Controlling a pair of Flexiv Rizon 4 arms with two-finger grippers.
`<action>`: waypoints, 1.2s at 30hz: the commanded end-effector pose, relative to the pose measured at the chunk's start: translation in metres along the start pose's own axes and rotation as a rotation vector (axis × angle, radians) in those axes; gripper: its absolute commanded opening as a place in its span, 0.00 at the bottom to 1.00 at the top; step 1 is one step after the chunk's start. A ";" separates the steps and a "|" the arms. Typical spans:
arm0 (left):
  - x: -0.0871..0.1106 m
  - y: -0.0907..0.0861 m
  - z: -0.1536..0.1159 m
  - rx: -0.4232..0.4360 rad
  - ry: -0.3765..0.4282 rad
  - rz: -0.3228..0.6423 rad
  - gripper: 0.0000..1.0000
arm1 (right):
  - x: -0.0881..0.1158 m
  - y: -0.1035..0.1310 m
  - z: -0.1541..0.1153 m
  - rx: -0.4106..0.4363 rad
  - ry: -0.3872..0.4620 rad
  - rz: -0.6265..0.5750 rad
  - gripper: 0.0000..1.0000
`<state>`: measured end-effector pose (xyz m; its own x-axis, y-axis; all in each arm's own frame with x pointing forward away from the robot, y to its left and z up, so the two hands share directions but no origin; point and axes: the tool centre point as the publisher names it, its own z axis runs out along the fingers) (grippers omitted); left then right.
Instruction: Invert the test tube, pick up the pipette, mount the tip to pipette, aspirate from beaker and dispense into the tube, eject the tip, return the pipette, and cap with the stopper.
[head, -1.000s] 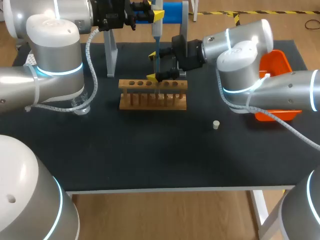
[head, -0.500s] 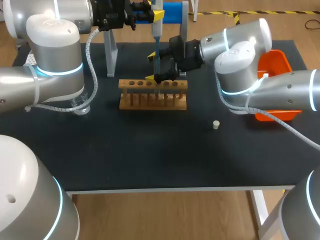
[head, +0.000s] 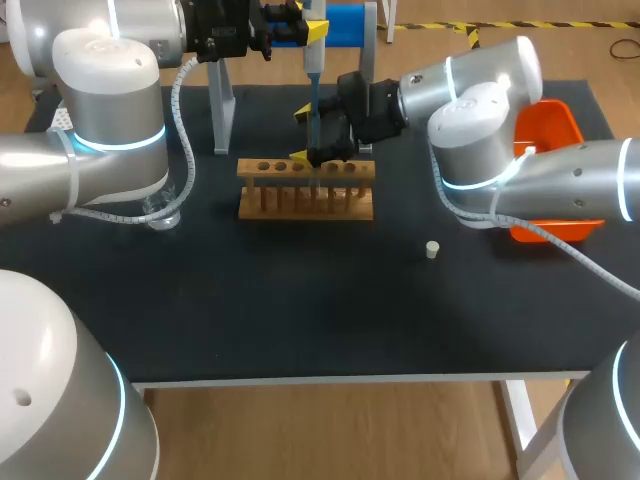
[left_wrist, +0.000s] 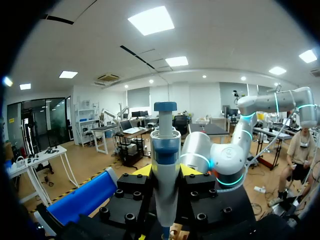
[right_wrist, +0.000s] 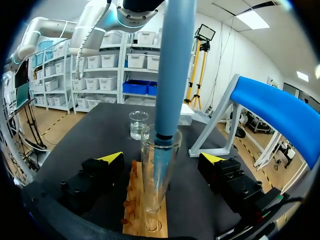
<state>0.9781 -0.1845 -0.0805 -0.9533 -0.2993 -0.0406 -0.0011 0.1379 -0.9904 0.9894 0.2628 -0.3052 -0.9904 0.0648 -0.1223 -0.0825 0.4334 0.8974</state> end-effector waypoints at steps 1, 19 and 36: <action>0.000 0.000 0.000 0.000 -0.002 0.000 0.00 | -0.001 0.000 0.000 0.004 0.003 0.001 1.00; 0.004 -0.017 -0.001 -0.014 -0.008 0.030 0.00 | -0.001 0.000 0.000 0.004 0.003 0.001 1.00; 0.009 -0.030 -0.001 -0.023 -0.018 0.053 0.00 | -0.001 0.000 0.000 0.004 0.003 0.001 1.00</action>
<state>0.9707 -0.1891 -0.0531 -0.9485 -0.3020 -0.0953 0.0439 0.1727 -0.9840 0.9895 0.2629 -0.3052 -0.9904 0.0648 -0.1223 -0.0825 0.4335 0.8974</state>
